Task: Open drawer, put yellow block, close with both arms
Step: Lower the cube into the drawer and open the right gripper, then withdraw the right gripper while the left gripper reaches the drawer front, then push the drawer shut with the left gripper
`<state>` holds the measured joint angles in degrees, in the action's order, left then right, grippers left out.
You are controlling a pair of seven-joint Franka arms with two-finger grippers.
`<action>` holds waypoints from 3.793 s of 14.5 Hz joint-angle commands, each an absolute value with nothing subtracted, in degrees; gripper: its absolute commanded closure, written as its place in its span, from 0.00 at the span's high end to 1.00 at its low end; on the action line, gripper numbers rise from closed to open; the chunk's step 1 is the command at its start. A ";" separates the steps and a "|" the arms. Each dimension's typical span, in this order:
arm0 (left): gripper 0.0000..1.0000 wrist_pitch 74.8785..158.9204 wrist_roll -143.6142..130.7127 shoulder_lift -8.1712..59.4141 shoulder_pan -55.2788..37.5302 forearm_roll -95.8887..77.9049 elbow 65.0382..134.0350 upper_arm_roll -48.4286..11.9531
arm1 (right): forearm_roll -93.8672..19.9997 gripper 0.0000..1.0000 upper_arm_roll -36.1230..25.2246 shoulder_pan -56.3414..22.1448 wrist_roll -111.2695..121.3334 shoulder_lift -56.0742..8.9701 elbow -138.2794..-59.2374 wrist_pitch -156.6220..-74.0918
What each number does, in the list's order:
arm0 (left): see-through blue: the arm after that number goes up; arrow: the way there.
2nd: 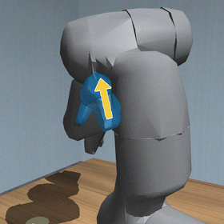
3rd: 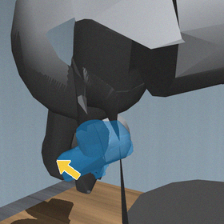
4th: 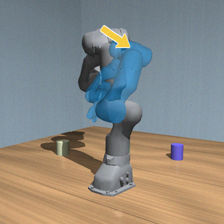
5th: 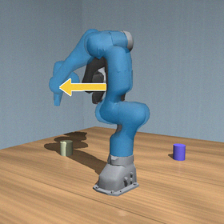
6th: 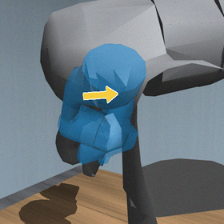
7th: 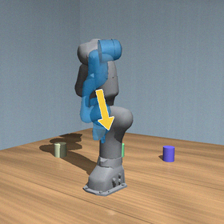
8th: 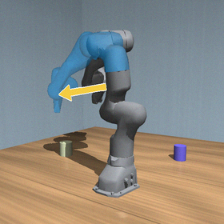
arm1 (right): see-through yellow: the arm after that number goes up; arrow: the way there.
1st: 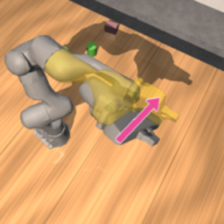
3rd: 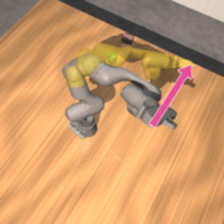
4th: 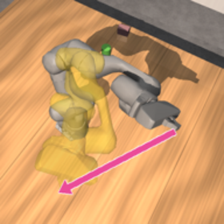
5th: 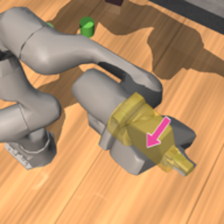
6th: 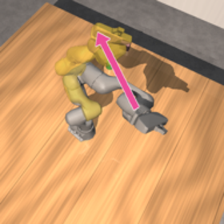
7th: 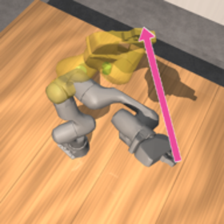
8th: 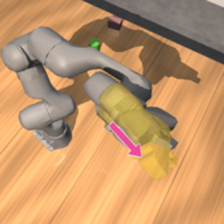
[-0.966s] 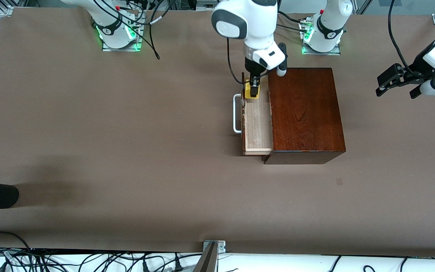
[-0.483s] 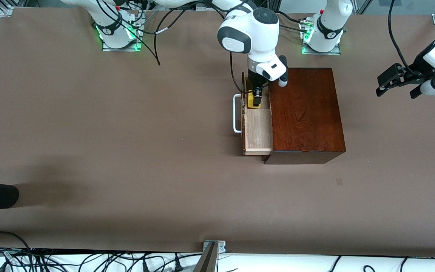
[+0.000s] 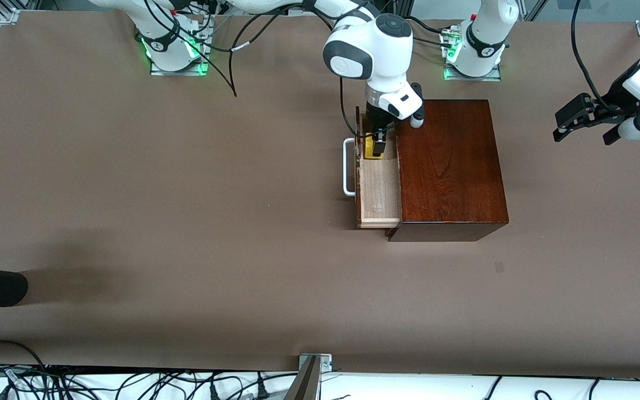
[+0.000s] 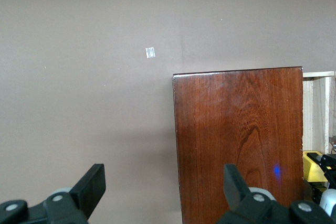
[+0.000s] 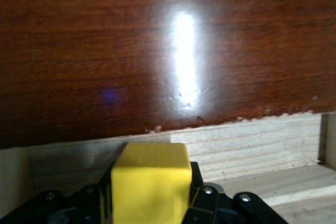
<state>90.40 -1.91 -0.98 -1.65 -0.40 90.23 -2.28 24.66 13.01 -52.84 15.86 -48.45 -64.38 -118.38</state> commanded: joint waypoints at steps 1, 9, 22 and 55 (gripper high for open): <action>1.00 90.00 -1.67 -1.05 -1.67 0.79 89.47 -2.64 | 25.84 0.00 12.30 -53.44 15.47 -49.39 -63.02 -117.86; 1.00 89.04 -2.02 -1.23 -1.58 0.70 89.47 -3.87 | 25.23 1.00 12.30 -51.25 15.21 -50.36 -62.84 -121.90; 1.00 88.95 -1.49 -0.62 -1.67 0.62 89.56 -5.89 | 13.89 1.00 12.04 -38.08 15.47 -31.66 -62.58 -114.43; 1.00 110.84 40.59 39.73 -23.12 19.42 80.95 -28.92 | 1.40 1.00 -0.62 -7.38 -2.81 -3.96 -87.71 -91.23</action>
<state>112.64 37.66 39.50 -23.31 18.09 82.28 -29.15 -0.44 -1.66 -8.09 -1.98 -4.68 -87.14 -90.02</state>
